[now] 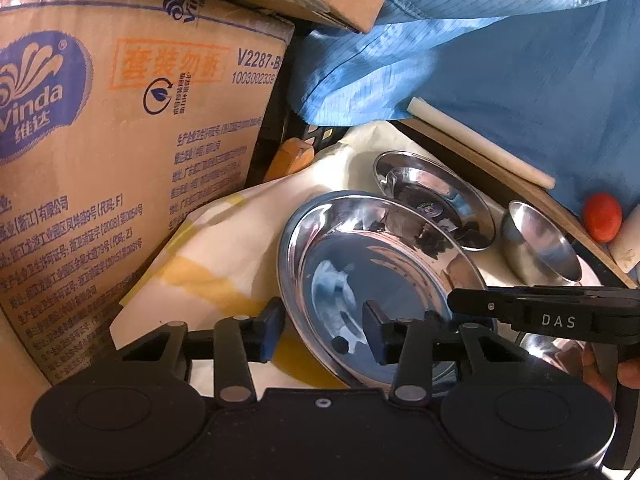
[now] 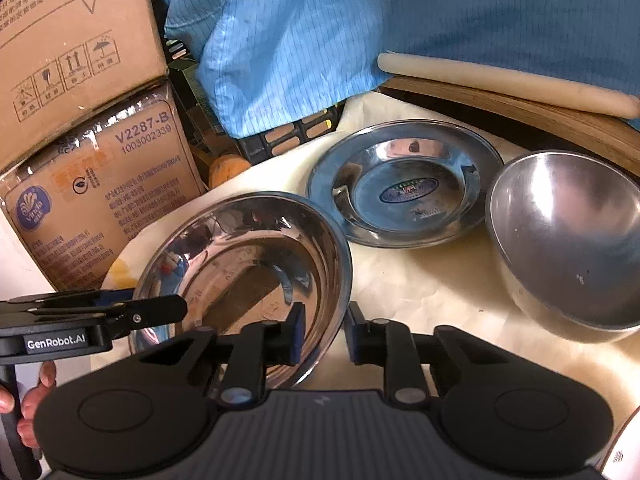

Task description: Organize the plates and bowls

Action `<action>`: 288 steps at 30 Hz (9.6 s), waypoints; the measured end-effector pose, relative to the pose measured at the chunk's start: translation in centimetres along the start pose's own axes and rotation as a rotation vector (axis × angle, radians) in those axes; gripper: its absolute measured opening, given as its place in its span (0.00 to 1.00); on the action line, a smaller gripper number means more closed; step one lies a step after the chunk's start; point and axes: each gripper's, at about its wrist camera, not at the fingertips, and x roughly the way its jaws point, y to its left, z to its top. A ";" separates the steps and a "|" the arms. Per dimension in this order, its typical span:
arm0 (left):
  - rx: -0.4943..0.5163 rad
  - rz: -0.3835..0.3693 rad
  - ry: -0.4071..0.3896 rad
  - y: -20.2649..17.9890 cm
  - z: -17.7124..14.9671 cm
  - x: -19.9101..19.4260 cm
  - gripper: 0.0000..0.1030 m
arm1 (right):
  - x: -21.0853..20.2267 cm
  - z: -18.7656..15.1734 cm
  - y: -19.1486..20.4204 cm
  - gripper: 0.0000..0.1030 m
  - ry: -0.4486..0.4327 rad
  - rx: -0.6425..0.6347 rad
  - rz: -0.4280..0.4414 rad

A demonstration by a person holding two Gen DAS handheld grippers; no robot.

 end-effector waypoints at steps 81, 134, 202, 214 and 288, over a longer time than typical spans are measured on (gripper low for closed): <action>0.302 -0.279 0.142 -9.1 -2.9 -0.4 0.43 | -14.8 -9.1 -0.5 0.52 0.075 0.036 -0.297; -0.075 0.028 -0.044 -6.1 4.3 7.4 0.99 | -2.5 9.6 -4.7 1.00 -0.092 0.022 -0.078; -0.125 -0.081 -0.123 -4.0 3.8 2.6 0.20 | -0.9 7.8 -1.7 0.19 0.016 -0.083 -0.197; -0.050 -0.223 -0.124 -6.1 2.1 -1.2 0.20 | -8.6 4.4 -1.1 0.19 -0.060 -0.058 -0.269; 0.183 -0.265 -0.051 -8.3 -2.4 -2.8 0.91 | -16.3 -8.2 -0.6 0.85 -0.065 0.095 -0.224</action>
